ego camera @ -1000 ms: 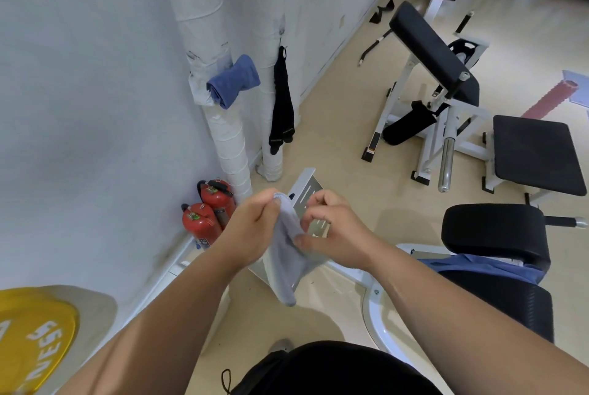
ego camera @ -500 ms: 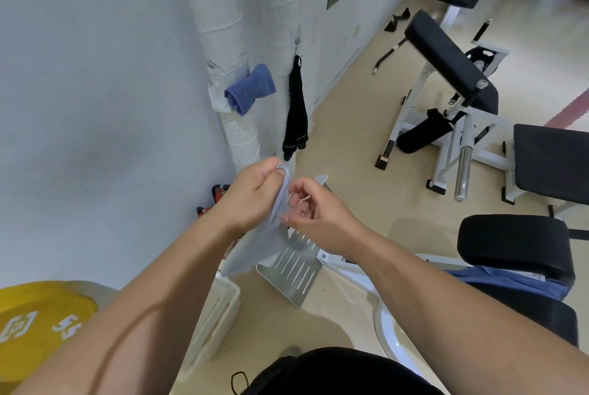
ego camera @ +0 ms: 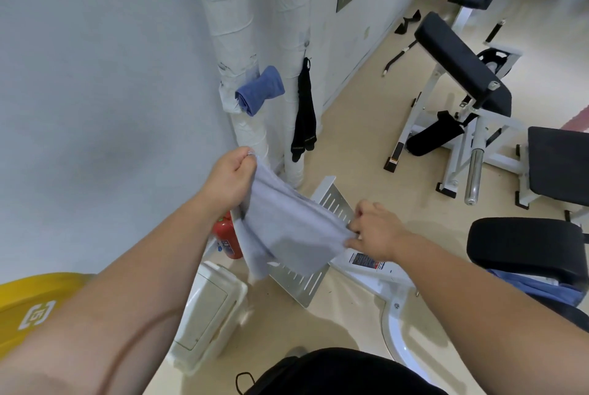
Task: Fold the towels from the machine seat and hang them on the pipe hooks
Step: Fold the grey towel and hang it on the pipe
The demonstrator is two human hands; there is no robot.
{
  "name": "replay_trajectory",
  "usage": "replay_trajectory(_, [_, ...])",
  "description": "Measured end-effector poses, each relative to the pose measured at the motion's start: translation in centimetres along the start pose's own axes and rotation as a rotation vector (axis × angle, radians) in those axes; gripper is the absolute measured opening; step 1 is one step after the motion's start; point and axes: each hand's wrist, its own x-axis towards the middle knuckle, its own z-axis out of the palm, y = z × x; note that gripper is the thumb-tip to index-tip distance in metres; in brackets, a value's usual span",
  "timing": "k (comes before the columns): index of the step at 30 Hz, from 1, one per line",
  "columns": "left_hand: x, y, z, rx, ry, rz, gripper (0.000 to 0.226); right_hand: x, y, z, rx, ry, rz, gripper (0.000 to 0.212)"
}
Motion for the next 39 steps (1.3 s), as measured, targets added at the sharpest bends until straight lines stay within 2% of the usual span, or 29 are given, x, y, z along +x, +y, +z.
replay_trajectory(3, [-0.3, -2.0, -0.4, -0.01, 0.032, -0.12, 0.027, -0.8, 2.7, -1.0, 0.219, 0.117, 0.004, 0.031])
replay_trajectory(7, [-1.1, -2.5, -0.2, -0.182, 0.091, -0.257, 0.032, -2.3, 3.8, -3.7, 0.494, 0.304, -0.043, 0.024])
replay_trajectory(11, [-1.5, -2.4, 0.3, -0.211, 0.073, -0.236, 0.029, -4.5, 3.7, -5.8, 0.768, 0.39, 0.056, 0.022])
replay_trajectory(16, [-1.8, -1.6, 1.4, -0.324, 0.075, -0.201, 0.032, -5.6, 3.3, -5.9, 1.235, 0.592, 0.141, 0.022])
replay_trajectory(18, [-2.0, -1.8, 1.6, -0.344, 0.074, -0.198, 0.034, -5.9, 3.3, -5.7, 1.412, 0.574, 0.164, 0.018])
replay_trajectory(21, [-2.3, -2.1, 2.0, -0.402, 0.12, -0.25, 0.04, -6.3, 3.4, -5.5, 1.64, 0.458, 0.177, 0.033])
replay_trajectory(22, [-2.5, -2.0, 2.1, -0.406, 0.128, -0.266, 0.044, -6.4, 3.3, -5.4, 1.678, 0.431, 0.178, 0.032])
replay_trajectory(25, [-3.0, -1.5, 2.4, -0.424, 0.118, -0.298, 0.049, -6.4, 3.0, -5.2, 1.723, 0.386, 0.215, 0.021])
replay_trajectory(28, [-3.3, -1.6, 2.0, -0.492, 0.072, -0.335, 0.027, -6.4, 2.8, -5.1, 1.701, 0.392, 0.235, 0.016])
replay_trajectory(30, [-3.3, -1.9, 1.6, -0.419, 0.05, -0.339, 0.018, -6.3, 2.7, -5.1, 1.625, 0.418, 0.284, 0.009])
replay_trajectory(35, [-3.6, -2.3, 2.3, -0.404, 0.037, -0.346, 0.019, -5.8, 1.8, -4.4, 1.434, 0.538, 0.373, 0.018])
replay_trajectory(39, [-4.2, -2.6, 2.7, -0.46, -0.016, -0.343, 0.018, -5.5, 1.3, -4.0, 1.372, 0.617, 0.43, 0.024])
